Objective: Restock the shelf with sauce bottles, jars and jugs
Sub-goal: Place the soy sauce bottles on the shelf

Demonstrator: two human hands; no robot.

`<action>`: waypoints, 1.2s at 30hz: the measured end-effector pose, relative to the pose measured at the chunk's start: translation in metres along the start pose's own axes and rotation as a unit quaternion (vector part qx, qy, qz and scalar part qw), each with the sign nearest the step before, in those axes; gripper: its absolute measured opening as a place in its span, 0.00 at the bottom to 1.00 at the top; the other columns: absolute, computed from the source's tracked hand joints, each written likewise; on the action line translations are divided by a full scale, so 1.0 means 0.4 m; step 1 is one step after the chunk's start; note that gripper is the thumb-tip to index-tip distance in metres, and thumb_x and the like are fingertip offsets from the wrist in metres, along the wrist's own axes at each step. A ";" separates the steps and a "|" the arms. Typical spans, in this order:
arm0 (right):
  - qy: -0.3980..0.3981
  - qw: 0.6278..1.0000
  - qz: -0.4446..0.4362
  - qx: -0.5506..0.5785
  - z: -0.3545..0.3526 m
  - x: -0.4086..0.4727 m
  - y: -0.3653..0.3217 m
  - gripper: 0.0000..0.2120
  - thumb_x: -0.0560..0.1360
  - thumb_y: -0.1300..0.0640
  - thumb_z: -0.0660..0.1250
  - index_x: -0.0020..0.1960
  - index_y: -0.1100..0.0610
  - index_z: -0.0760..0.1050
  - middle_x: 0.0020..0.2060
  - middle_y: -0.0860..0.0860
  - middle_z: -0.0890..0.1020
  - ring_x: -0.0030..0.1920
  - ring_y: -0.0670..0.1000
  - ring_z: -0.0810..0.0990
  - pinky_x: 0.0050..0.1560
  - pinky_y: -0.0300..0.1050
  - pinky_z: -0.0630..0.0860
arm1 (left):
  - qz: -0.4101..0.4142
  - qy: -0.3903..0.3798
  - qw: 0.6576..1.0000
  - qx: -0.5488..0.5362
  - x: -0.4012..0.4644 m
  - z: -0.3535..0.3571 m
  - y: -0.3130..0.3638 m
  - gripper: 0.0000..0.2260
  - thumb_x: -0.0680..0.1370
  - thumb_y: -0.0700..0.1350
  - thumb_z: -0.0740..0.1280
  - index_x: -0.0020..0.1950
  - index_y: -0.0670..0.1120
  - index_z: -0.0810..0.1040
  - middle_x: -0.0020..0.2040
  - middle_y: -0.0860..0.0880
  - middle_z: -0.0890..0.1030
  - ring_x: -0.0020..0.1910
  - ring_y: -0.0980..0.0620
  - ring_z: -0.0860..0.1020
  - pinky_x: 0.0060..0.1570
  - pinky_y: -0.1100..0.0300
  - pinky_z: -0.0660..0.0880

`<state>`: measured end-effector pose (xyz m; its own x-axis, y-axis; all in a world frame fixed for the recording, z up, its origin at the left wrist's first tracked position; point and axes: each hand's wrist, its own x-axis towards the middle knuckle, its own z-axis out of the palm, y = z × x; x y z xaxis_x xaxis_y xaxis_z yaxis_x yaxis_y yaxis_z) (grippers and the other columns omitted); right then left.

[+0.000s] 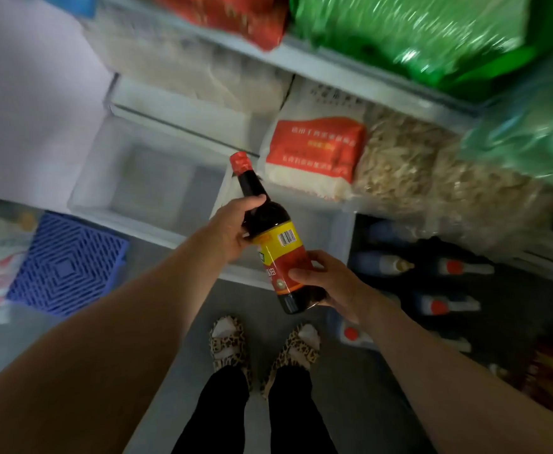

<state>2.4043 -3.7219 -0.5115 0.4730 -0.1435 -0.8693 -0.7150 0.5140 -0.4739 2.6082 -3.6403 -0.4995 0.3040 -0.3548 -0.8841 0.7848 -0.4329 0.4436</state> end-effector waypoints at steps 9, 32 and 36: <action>-0.019 0.993 -0.114 0.033 0.004 -0.509 -0.250 0.36 0.66 0.46 0.80 0.70 0.56 0.74 0.65 0.59 0.80 0.66 0.61 0.78 0.68 0.62 0.72 | 0.091 -0.097 0.982 0.132 -0.544 0.141 0.332 0.10 0.75 0.47 0.73 0.53 0.44 0.79 0.48 0.44 0.82 0.47 0.46 0.80 0.43 0.55 0.77; 0.201 0.809 -0.553 -0.006 -0.464 -1.344 -0.653 0.29 0.66 0.59 0.81 0.64 0.56 0.74 0.55 0.54 0.85 0.56 0.55 0.84 0.55 0.48 0.81 | 0.516 -0.199 0.788 0.269 -1.467 1.008 0.640 0.17 0.76 0.43 0.73 0.64 0.51 0.75 0.55 0.49 0.82 0.52 0.49 0.80 0.44 0.53 0.78; 0.205 0.789 -0.578 -0.016 -0.613 -1.399 -0.699 0.27 0.69 0.60 0.79 0.65 0.55 0.74 0.56 0.53 0.85 0.57 0.53 0.84 0.56 0.45 0.80 | 0.538 -0.182 0.782 0.259 -1.499 1.182 0.654 0.17 0.76 0.43 0.73 0.63 0.51 0.75 0.54 0.49 0.82 0.51 0.49 0.80 0.47 0.48 0.79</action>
<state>2.2131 -3.9927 0.0731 0.6176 -0.7659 0.1786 0.0576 -0.1824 -0.9815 2.3760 -3.9325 0.2159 0.3899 -0.9155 0.0992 -0.1714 0.0337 0.9846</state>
